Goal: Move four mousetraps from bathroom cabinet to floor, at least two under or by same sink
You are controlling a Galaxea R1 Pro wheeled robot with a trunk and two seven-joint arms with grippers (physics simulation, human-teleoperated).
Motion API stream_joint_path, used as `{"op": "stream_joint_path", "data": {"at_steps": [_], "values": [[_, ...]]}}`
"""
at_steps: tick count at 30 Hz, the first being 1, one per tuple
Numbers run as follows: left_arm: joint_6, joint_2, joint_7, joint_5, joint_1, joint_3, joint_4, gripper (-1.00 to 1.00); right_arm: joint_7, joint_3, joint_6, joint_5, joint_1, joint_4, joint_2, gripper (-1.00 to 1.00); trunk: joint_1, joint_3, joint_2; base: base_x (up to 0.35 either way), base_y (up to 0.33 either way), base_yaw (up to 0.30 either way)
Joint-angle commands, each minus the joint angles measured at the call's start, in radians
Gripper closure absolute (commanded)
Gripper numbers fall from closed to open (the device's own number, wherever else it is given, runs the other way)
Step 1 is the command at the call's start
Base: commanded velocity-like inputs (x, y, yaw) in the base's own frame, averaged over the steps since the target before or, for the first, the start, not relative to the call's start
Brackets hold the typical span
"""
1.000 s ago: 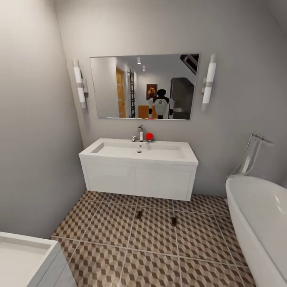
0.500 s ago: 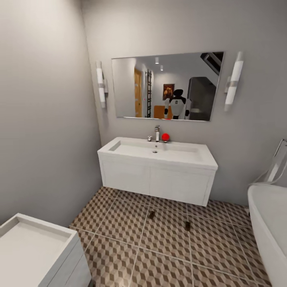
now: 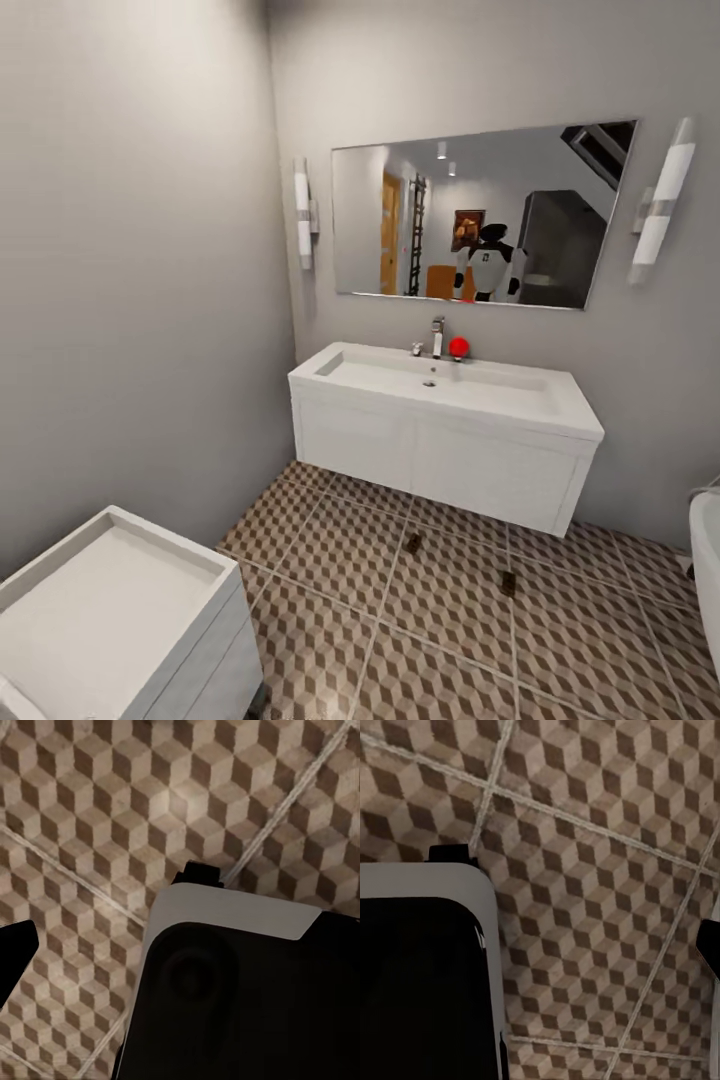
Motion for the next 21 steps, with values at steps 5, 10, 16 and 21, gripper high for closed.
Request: {"op": "stream_joint_path", "data": {"at_steps": [5, 10, 16, 21], "values": [[-0.002, 0.000, 0.003, 0.008, -0.001, -0.006, -0.001, -1.00, -0.001, 0.009, -0.005, -0.009, -0.001, 0.003, 0.000, -1.00, 0.000, -0.001, -0.001, 0.000, 0.000, 0.277], [-0.002, 0.001, 0.003, 0.005, -0.001, -0.007, -0.003, -1.00, -0.001, 0.010, -0.002, -0.008, -0.001, 0.003, 0.001, -1.00, 0.000, -0.001, -0.001, 0.000, 0.000, 0.284], [-0.002, 0.003, 0.003, 0.001, -0.001, -0.010, -0.005, -1.00, -0.001, 0.010, -0.003, -0.008, -0.001, 0.003, 0.002, -1.00, 0.000, -0.001, -0.001, 0.000, 0.000, 0.293], [-0.002, 0.005, 0.003, -0.003, -0.001, -0.011, -0.007, -1.00, -0.002, 0.010, -0.004, -0.008, -0.001, 0.003, 0.002, -1.00, 0.000, -0.001, -0.001, 0.000, 0.000, 0.298]]}}
